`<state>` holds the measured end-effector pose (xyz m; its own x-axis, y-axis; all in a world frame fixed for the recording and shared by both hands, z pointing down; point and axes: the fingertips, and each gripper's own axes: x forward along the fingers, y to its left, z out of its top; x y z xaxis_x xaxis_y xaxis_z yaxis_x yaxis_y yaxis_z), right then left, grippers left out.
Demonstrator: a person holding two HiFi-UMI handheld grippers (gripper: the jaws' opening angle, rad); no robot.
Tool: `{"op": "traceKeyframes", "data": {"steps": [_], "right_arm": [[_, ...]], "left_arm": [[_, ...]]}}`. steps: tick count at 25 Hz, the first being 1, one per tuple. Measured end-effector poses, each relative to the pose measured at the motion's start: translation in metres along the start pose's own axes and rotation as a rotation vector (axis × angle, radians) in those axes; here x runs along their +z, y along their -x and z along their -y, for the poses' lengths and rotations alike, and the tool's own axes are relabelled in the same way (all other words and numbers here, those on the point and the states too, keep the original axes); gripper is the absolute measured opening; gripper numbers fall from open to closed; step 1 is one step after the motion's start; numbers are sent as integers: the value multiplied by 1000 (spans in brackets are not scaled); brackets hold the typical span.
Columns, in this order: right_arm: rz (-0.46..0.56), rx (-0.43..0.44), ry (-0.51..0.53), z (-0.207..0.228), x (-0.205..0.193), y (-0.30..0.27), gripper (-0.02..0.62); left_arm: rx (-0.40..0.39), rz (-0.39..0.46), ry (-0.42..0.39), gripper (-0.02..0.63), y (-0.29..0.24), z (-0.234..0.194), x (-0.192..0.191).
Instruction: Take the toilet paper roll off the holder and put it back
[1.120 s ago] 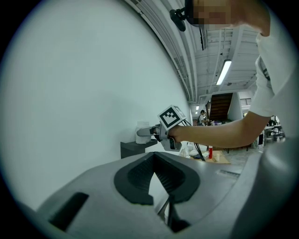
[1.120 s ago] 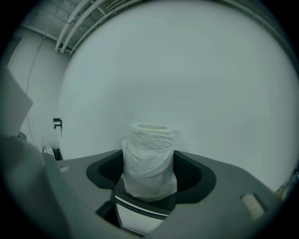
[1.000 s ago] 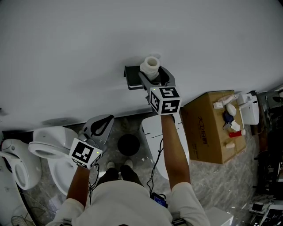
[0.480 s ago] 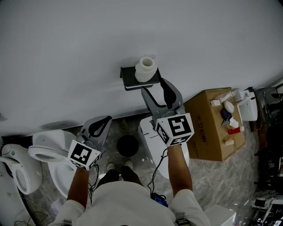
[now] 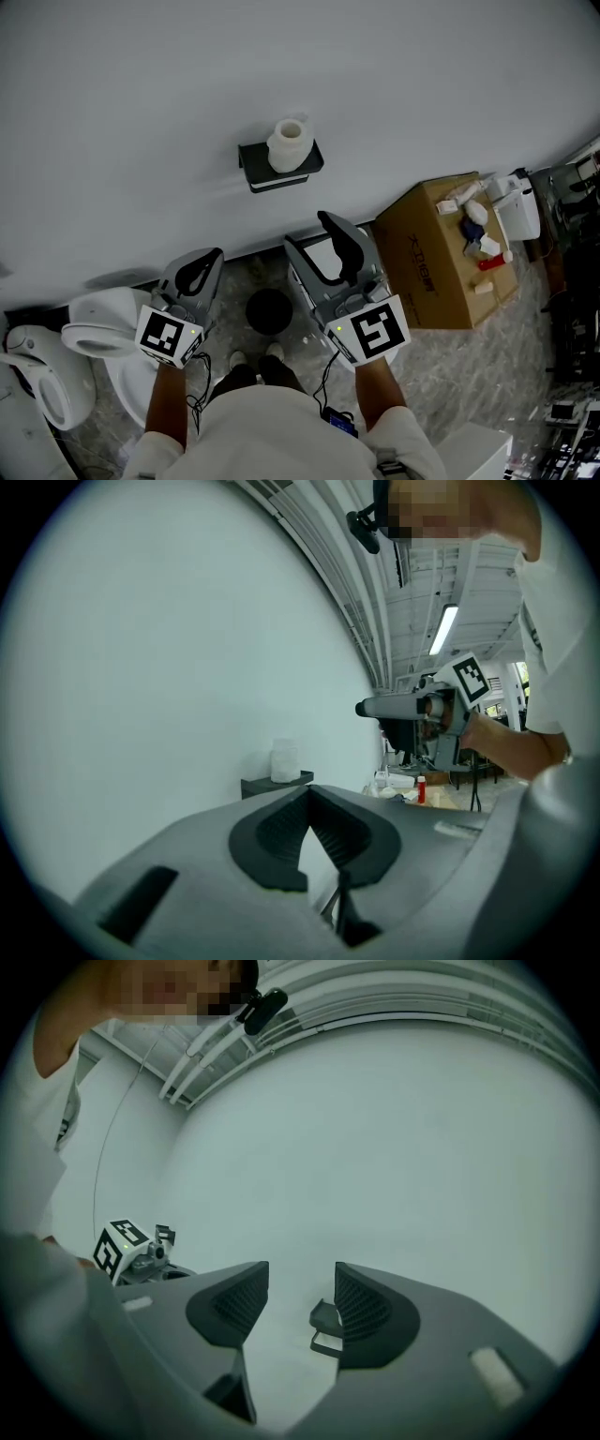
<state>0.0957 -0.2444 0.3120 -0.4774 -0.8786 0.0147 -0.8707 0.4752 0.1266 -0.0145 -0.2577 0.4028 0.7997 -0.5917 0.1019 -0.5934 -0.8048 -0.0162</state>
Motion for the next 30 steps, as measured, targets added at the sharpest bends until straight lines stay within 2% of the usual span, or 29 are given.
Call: {"op": "traceKeyframes", "data": {"steps": [5, 8, 10, 11, 12, 13, 22, 30], "right_arm": [[-4, 1, -22, -16, 1, 28, 212], [9, -23, -44, -17, 2, 40, 181], [34, -48, -60, -14, 6, 48, 127], [52, -59, -63, -13, 9, 52, 83], [66, -64, -63, -14, 11, 56, 13], [71, -62, -60, -16, 12, 59, 6], [57, -18, -62, -39, 9, 67, 6], [55, -27, -92, -43, 5, 72, 6]], "left_arm": [[0, 19, -12, 5, 7, 5, 10], [-2, 28, -20, 5, 11, 8, 16], [0, 30, -22, 5, 14, 9, 17], [0, 30, -23, 5, 16, 10, 17], [0, 31, -25, 5, 17, 11, 17], [0, 31, -26, 5, 19, 13, 17], [4, 35, -22, 5, 32, 22, 17], [-8, 41, -27, 5, 38, 31, 21]]}}
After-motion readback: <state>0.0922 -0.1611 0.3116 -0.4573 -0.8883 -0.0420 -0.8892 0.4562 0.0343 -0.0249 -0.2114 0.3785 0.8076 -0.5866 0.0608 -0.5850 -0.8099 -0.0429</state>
